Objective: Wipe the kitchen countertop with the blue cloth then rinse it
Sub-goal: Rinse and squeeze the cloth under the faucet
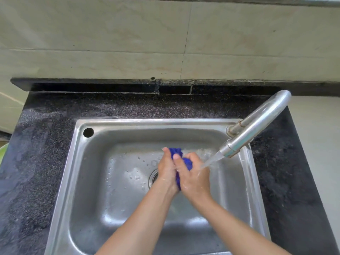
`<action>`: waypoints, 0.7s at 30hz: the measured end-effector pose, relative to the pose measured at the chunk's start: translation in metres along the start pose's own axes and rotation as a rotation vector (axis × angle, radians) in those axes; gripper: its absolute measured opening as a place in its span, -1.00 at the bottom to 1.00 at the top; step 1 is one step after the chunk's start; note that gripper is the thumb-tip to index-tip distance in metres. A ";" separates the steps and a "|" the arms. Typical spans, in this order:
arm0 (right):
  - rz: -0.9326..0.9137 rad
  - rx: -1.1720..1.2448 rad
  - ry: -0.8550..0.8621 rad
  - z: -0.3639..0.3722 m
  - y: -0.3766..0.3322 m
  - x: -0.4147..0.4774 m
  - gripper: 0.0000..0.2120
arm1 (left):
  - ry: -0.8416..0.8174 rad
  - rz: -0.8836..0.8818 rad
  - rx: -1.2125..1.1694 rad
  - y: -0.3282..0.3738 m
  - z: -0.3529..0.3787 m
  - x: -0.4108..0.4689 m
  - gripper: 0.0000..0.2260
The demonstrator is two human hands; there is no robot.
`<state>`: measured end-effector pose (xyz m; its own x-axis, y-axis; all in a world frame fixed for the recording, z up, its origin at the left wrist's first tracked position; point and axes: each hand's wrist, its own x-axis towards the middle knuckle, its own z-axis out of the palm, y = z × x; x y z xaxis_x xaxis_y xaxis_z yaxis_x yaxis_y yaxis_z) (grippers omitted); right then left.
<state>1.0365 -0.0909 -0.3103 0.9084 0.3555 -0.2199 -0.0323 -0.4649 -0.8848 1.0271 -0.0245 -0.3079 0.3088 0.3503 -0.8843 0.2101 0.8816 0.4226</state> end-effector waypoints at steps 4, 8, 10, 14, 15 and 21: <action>0.128 -0.063 0.154 -0.013 0.007 0.058 -0.66 | -0.001 -0.028 0.149 -0.019 0.005 -0.014 -0.62; -0.053 -0.033 -0.050 0.000 0.002 0.008 -0.68 | 0.003 -0.047 -0.005 0.000 -0.004 -0.006 -0.57; -0.037 -0.108 -0.061 -0.003 0.009 0.018 -0.67 | -0.048 -0.004 0.047 -0.004 -0.008 -0.010 -0.58; 0.166 0.011 0.065 -0.021 0.010 0.071 -0.68 | -0.139 -0.098 0.111 -0.012 -0.011 -0.022 -0.55; 0.282 0.179 0.044 -0.025 0.009 0.073 -0.55 | -0.205 -0.128 0.096 -0.011 -0.013 -0.019 -0.49; 0.836 0.279 -0.463 -0.044 0.017 0.027 -0.61 | -0.337 -0.003 0.091 -0.005 -0.023 -0.005 -0.71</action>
<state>1.0787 -0.1256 -0.3133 0.2986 0.3093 -0.9029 -0.7388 -0.5239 -0.4239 1.0025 -0.0237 -0.3103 0.5938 0.2103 -0.7767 0.2884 0.8455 0.4494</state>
